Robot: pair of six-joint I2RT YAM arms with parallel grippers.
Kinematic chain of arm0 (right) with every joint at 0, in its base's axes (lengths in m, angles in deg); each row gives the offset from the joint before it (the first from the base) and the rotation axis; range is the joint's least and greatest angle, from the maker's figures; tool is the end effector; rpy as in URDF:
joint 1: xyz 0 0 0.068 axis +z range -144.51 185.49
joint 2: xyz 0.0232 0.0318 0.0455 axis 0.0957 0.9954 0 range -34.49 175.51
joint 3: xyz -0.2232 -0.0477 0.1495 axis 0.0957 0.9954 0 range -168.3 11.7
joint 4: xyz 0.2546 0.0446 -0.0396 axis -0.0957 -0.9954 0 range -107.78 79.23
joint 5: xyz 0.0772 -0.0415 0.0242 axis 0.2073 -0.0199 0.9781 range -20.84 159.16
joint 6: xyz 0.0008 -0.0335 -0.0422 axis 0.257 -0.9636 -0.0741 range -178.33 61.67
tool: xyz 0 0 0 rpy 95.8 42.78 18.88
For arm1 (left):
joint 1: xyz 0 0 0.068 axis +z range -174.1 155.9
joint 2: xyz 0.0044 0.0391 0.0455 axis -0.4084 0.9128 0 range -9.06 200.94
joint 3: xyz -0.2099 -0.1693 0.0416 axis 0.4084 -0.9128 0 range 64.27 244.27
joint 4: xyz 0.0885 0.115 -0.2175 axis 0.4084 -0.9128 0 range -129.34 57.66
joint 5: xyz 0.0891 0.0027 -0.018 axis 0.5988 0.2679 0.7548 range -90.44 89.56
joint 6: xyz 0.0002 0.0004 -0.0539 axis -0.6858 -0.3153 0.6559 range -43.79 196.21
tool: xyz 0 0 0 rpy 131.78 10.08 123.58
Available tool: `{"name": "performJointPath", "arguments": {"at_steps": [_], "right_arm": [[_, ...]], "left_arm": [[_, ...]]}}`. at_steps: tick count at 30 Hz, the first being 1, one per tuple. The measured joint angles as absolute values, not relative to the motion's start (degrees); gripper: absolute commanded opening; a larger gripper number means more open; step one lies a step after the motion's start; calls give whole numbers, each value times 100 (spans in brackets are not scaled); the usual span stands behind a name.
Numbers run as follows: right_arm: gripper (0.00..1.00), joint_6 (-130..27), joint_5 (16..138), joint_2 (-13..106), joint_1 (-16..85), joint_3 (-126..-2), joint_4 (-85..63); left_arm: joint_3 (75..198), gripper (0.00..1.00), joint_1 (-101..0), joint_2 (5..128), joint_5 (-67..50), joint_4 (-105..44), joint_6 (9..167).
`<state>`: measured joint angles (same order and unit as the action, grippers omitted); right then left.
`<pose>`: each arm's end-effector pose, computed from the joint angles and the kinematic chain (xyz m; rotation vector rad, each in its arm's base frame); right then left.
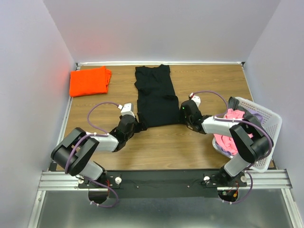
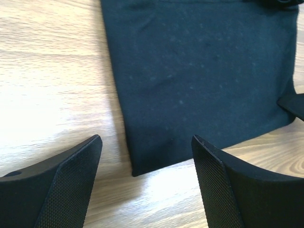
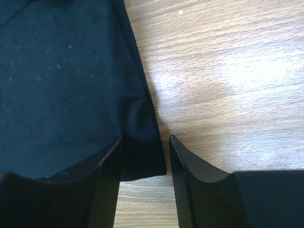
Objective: Fold and stack the t-shirts
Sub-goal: Fold the tshirt
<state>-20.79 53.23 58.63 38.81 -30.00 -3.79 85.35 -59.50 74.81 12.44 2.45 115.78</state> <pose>0.2657 0.1628 0.1472 0.2220 2.3180 0.3008 0.2110 -0.1402 0.1345 -0.2180 2.0857 -0.5777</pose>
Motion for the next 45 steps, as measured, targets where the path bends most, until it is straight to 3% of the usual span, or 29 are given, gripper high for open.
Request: {"name": "performJointPath", "arguments": {"at_steps": [23,26,29,30,33,37,45], "right_arm": [[41,-2016,5524,5769,3875,-2820,-226],[40,-2016,5537,5769,3875,-2820,-226],[39,-2016,5553,5769,3875,-2820,-228],[35,-2016,5555,5767,3875,-2820,-231],[24,-2011,5562,5762,3875,-2812,-259],[3,-1998,5649,5721,3875,-2781,-325],[2,-2005,5798,5201,3875,-2608,-805]], "left_arm": [[8279,60,-6171,7304,1535,207,12065],[8290,50,-6232,7352,1557,218,12109],[8356,34,-6326,7512,1561,262,12166],[8364,21,-6348,7560,1568,288,12183],[8419,0,-6400,7759,1576,387,12260],[8463,0,-6435,7851,1579,463,12282],[8437,0,-6593,7405,1576,-33,12194]]}}
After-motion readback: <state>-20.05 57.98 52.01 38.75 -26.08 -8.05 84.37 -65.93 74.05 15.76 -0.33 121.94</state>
